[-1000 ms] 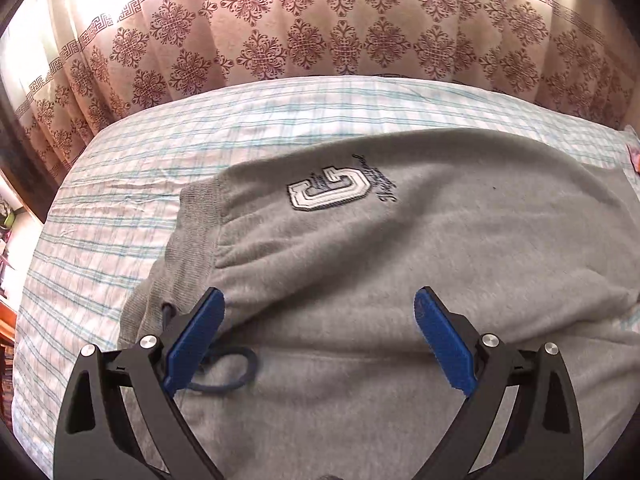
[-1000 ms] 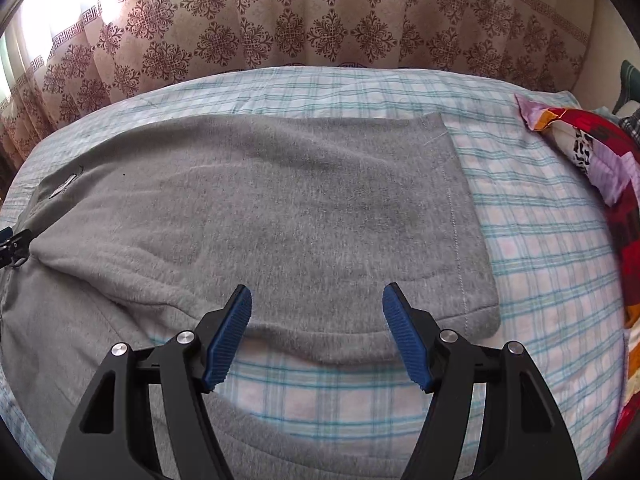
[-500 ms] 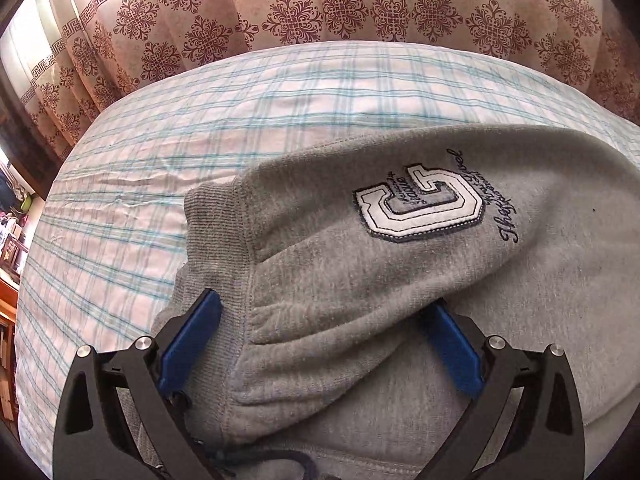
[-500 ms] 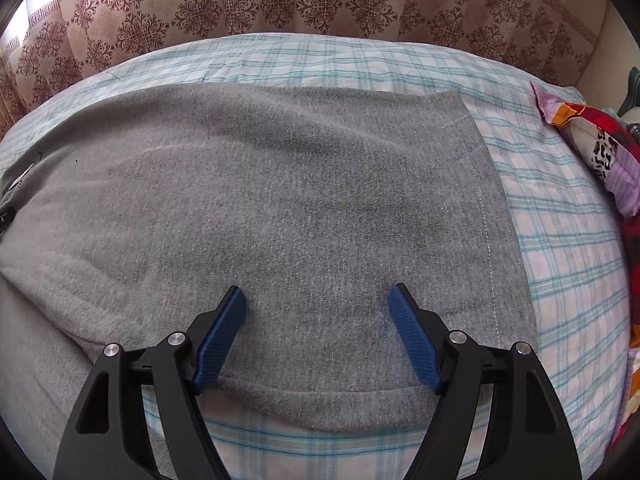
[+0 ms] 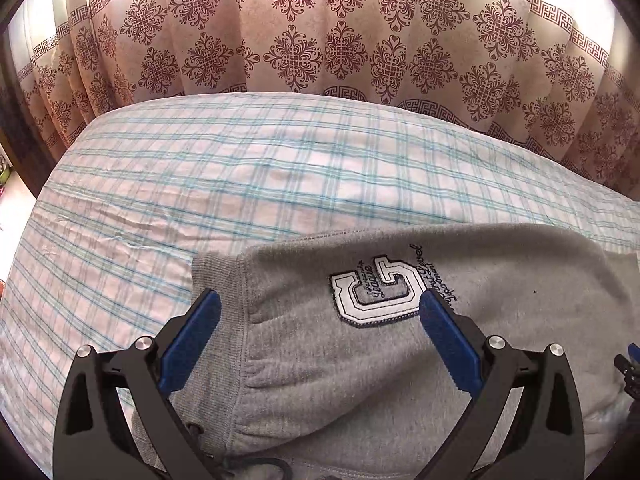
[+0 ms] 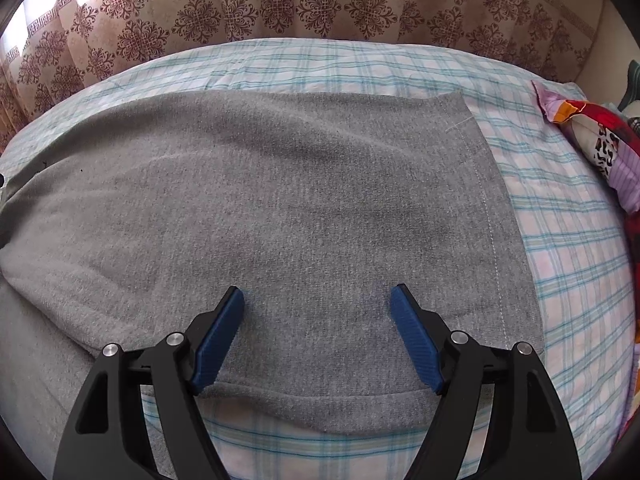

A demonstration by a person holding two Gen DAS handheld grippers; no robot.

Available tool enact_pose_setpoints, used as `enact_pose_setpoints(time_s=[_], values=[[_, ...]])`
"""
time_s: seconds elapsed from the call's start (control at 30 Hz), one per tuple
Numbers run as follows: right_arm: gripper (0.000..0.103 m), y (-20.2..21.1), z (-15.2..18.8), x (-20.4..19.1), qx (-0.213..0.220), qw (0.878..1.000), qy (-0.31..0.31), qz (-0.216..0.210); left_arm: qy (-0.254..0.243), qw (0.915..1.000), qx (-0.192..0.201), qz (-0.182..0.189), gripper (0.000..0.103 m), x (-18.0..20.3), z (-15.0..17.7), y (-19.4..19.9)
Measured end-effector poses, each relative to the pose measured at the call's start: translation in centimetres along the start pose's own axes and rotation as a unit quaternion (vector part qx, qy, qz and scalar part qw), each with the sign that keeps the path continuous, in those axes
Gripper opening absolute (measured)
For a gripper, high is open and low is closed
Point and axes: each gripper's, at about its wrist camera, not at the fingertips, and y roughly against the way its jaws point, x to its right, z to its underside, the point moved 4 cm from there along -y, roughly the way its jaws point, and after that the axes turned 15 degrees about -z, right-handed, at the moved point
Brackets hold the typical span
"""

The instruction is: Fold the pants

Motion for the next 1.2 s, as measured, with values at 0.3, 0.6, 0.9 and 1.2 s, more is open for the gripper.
enact_pose_setpoints(time_s=[0.3, 0.6, 0.9, 1.2], values=[[0.077, -0.2, 0.1, 0.0, 0.001, 1.000, 0.009, 0.001, 0.066, 0.9931, -0.087, 0.042, 0.098, 0.6, -1.7, -2.8], [0.079, -0.4, 0.0, 0.2, 0.011, 1.000, 0.006, -0.005, 0.188, 0.9597, -0.188, 0.091, 0.072, 1.0, -2.7, -6.2], [0.079, -0.5, 0.2, 0.2, 0.019, 1.000, 0.012, -0.003, 0.236, 0.9440, -0.221, 0.066, 0.069, 1.6, -3.4, -8.4], [0.079, -0.3, 0.3, 0.1, 0.025, 1.000, 0.012, -0.002, 0.246, 0.9404, -0.233, 0.030, 0.027, 1.4, -3.2, -9.4]])
